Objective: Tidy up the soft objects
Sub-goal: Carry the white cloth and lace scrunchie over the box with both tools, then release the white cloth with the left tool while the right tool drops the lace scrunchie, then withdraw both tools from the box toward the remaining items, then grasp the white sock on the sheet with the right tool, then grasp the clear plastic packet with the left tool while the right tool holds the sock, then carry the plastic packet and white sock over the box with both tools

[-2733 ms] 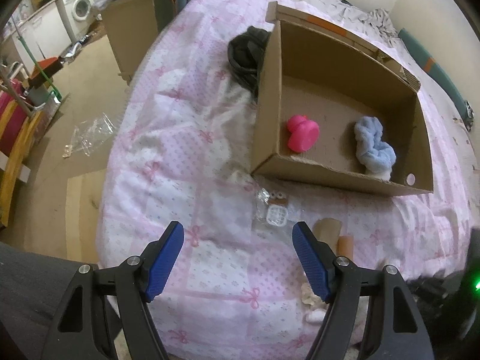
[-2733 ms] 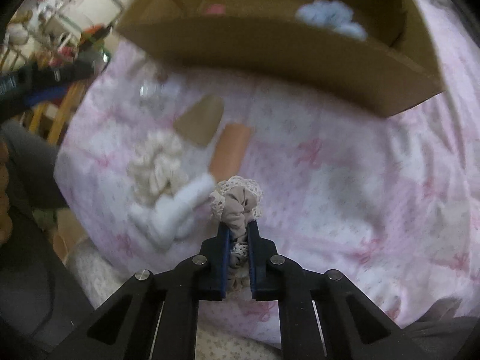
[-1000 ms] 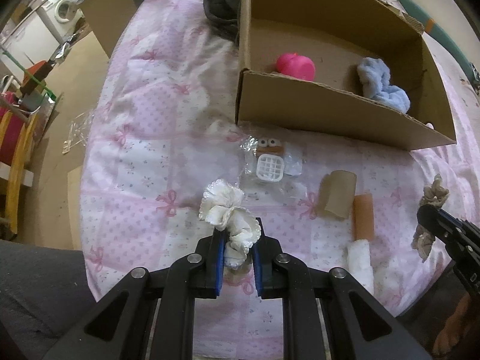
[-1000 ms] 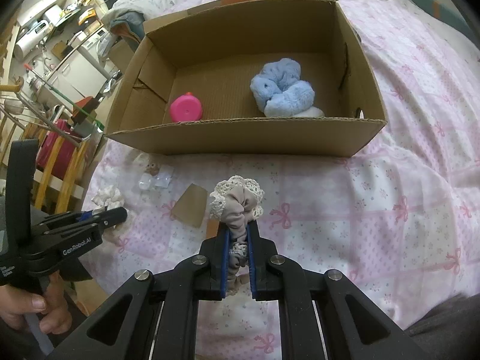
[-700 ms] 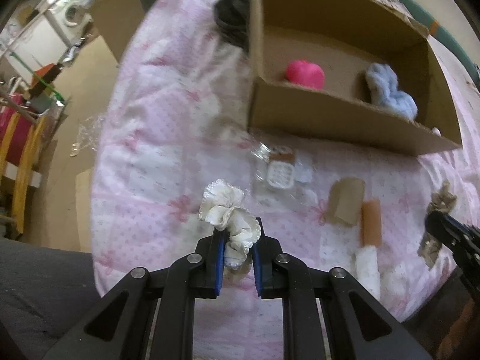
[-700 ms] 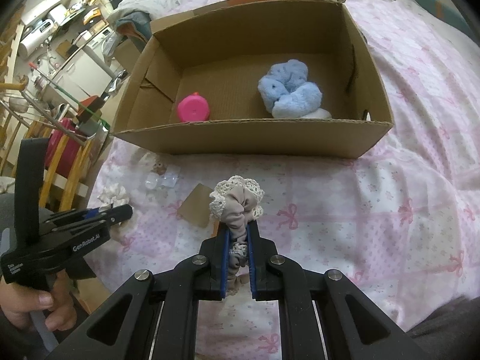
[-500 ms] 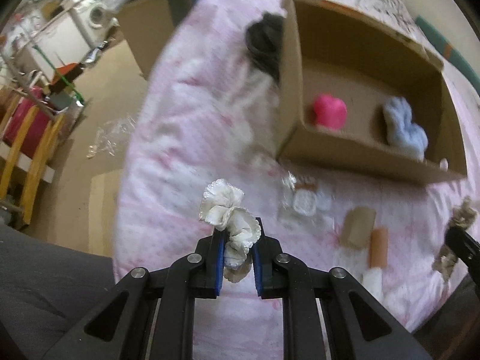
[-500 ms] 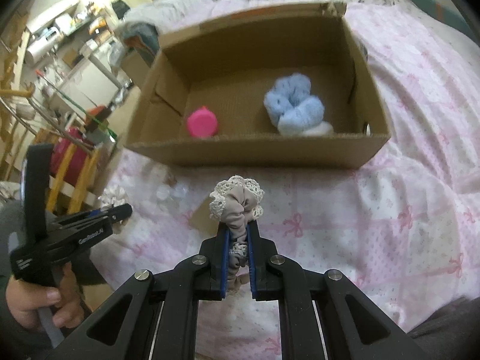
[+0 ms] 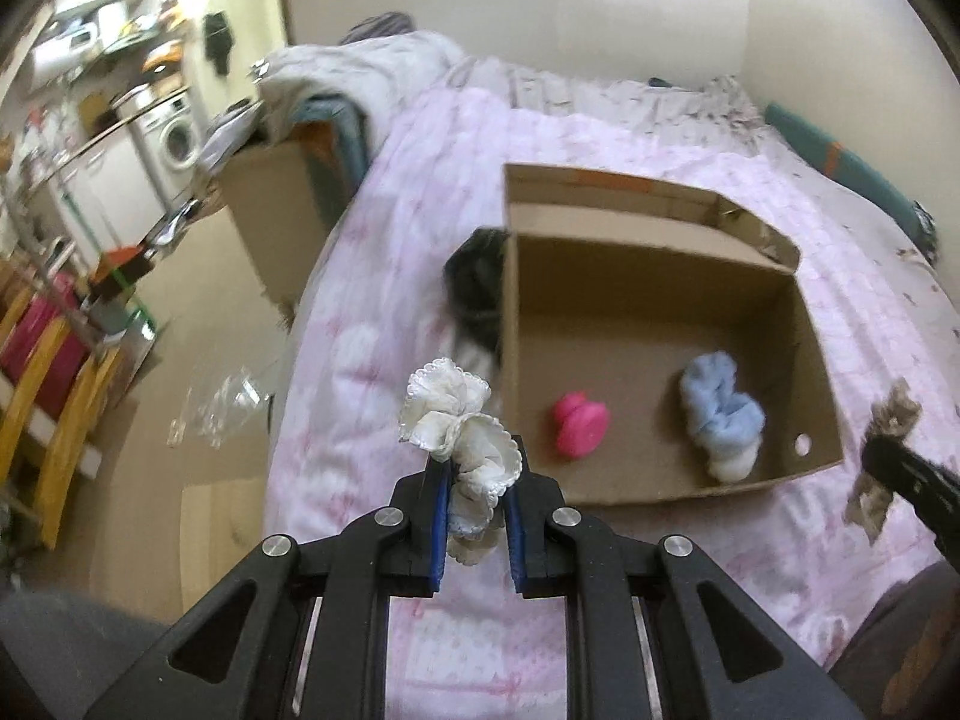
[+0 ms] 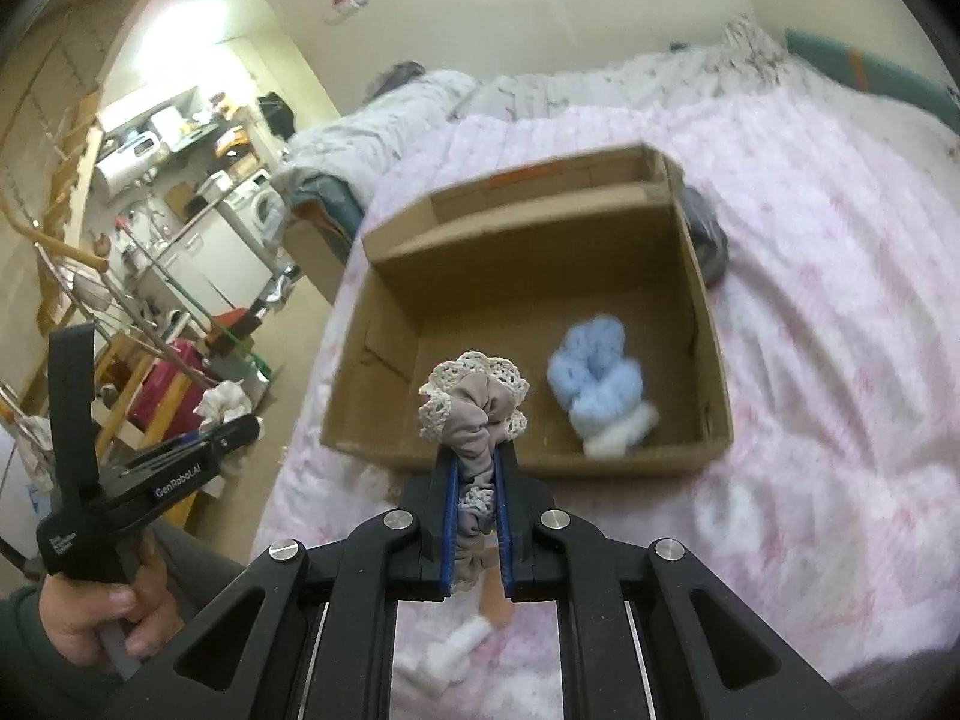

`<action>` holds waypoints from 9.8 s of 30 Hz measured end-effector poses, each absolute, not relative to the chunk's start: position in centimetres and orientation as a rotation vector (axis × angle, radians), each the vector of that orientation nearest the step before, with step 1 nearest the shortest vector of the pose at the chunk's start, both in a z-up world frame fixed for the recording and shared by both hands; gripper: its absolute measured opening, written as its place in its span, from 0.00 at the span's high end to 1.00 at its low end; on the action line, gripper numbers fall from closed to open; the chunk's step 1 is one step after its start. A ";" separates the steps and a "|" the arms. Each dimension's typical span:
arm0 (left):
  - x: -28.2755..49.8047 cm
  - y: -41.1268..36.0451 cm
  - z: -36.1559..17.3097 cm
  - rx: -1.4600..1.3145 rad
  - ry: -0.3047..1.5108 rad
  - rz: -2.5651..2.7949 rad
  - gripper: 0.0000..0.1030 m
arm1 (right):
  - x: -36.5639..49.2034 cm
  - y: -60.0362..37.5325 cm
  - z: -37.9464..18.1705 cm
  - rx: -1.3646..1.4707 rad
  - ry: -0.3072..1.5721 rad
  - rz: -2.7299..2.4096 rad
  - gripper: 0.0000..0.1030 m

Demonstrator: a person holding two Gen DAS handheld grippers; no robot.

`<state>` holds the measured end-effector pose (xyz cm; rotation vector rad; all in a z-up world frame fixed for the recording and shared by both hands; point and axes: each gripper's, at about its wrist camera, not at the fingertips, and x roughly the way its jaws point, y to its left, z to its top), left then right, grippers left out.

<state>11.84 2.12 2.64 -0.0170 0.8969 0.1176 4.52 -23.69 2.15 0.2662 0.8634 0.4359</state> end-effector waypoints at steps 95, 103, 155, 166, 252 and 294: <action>19.0 -2.6 -3.6 0.028 0.967 -0.030 0.39 | 12.1 -24.3 -2.7 0.267 0.844 0.343 0.01; 17.5 -1.9 -2.4 -0.003 0.946 -0.036 0.39 | 10.8 -25.1 -2.1 0.238 0.902 0.288 0.01; 9.6 6.1 -2.5 -0.244 1.001 0.177 0.39 | 1.0 -13.6 -9.9 -0.117 1.345 0.637 0.29; 9.7 6.2 -2.6 -0.259 1.000 0.170 0.39 | 0.2 -11.2 -11.4 -0.273 1.326 0.705 0.41; 9.6 1.1 -9.3 -0.203 1.121 0.064 0.79 | 3.7 -21.6 -4.4 0.232 1.064 0.436 0.76; 22.2 -2.6 -0.9 -0.022 0.965 -0.067 0.79 | 15.8 -22.4 3.6 0.274 0.958 0.369 0.76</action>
